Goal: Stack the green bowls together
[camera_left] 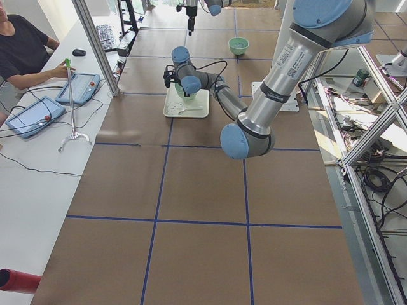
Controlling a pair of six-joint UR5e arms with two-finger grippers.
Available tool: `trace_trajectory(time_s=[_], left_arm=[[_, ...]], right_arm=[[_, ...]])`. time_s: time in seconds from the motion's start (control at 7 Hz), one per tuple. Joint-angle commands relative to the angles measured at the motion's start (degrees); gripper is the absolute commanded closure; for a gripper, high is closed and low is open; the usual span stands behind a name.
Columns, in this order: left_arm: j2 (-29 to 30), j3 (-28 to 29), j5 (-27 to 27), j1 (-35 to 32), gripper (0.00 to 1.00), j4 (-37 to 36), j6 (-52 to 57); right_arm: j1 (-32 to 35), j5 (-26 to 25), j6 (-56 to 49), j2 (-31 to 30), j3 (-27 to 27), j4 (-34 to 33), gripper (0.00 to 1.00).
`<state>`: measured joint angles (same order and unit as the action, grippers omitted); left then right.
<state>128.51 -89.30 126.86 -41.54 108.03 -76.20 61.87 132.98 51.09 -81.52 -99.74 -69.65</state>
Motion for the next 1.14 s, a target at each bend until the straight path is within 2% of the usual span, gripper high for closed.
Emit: trace_trajectory(time_s=[0.0, 0.14, 0.29, 1.0], left_arm=[[2.2, 1.7, -2.1, 2.2, 1.0, 0.3, -0.6], [2.4, 1.8, -2.5, 2.1, 1.0, 0.3, -0.6], [2.5, 2.0, -5.1, 2.1, 1.0, 0.4, -0.6], [4.5, 6.1, -6.2, 2.4, 1.0, 1.5, -0.6]], right_arm=[[0.0, -0.4, -0.5, -0.1, -0.1, 0.0, 0.0], [0.0, -0.4, -0.5, -0.2, -0.2, 0.0, 0.0], [0.0, -0.4, -0.5, -0.2, -0.1, 0.0, 0.0], [0.0, -0.4, -0.4, -0.3, -0.2, 0.0, 0.0]])
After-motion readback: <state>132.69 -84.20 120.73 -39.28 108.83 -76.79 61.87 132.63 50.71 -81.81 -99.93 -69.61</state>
